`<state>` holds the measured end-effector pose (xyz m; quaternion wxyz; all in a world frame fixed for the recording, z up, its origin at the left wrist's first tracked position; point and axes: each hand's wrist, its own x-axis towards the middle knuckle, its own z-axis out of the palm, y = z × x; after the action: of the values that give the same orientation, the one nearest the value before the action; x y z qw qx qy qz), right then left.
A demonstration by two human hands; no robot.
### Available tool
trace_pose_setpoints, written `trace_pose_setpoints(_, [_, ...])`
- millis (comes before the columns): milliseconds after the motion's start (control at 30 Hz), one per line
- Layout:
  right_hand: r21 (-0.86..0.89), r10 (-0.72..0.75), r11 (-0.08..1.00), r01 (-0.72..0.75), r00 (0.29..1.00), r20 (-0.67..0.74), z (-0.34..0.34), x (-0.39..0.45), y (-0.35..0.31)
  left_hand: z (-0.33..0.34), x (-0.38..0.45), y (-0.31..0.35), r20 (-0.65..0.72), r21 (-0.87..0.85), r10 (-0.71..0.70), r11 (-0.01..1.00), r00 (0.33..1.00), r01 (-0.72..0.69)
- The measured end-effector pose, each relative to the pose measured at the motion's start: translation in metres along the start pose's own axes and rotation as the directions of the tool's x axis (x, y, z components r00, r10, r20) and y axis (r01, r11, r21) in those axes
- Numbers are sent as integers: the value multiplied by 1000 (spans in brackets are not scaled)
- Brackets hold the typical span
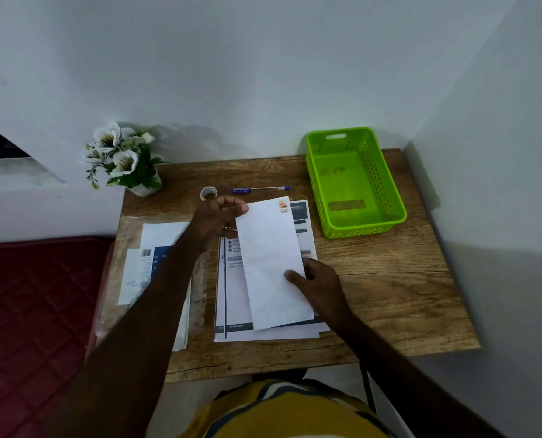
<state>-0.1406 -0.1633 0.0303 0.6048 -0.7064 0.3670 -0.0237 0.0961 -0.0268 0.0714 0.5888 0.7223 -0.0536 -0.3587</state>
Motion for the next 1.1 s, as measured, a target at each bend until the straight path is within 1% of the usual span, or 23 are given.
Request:
trace_pose_setpoints(67, [127, 82, 988, -88, 995, 53, -1, -7, -2, 0, 1, -1, -15, -39, -19, 999, 1000, 18])
trace_pose_setpoints(133, [244, 158, 951, -188, 978, 137, -1, -15, -5, 0, 2, 0, -10, -104, -54, 993, 998, 53])
trace_pose_setpoints(200, [303, 189, 922, -242, 963, 192, -2, -22, -6, 1, 1, 1, 17, -150, -82, 985, 996, 84])
trace_pose_setpoints(233, [318, 195, 915, -249, 962, 194, -1, -25, -7, 2, 0, 1, 23, -155, -90, 984, 996, 92])
trace_pose_setpoints(367, [375, 199, 892, -252, 964, 176, -1, -31, -9, 4, -2, -3, -3, -132, -93, 987, 996, 92])
trace_pose_setpoints(633, [384, 216, 884, -266, 962, 169, 0, -34, -14, 2, 4, -4, -4, -95, -106, 990, 994, 105])
trace_pose_setpoints(767, [424, 158, 883, -199, 979, 130, -10, -35, -27, 0, 10, -1, 7, -88, -85, 993, 996, 85])
trace_pose_setpoints(867, [448, 111, 885, -130, 992, 68, -27, -33, -49, -4, 11, 2, 84, -134, -37, 990, 996, 48])
trace_pose_setpoints(933, [436, 64, 898, -54, 998, -9, -44, -30, -71, -7, 11, 2, 113, -108, 4, 994, 994, 9])
trace_pose_setpoints(1000, [372, -14, 927, 56, 993, -115, -69, -28, -96, -8, 9, 0, 38, -35, 45, 998, 998, -44])
trace_pose_setpoints(1033, [276, -73, 953, 124, 979, -190, -82, -27, -109, -6, 8, -2, -9, 3, 72, 997, 997, -72])
trace_pose_setpoints(1067, [129, -146, 974, 185, 953, -266, -95, -27, -122, -5, 7, -6, -41, 41, 93, 995, 995, -92])
trace_pose_setpoints(1100, [-53, -235, 972, 231, 914, -329, -107, -26, -134, -3, 6, -9, -53, 71, 108, 992, 993, -104])
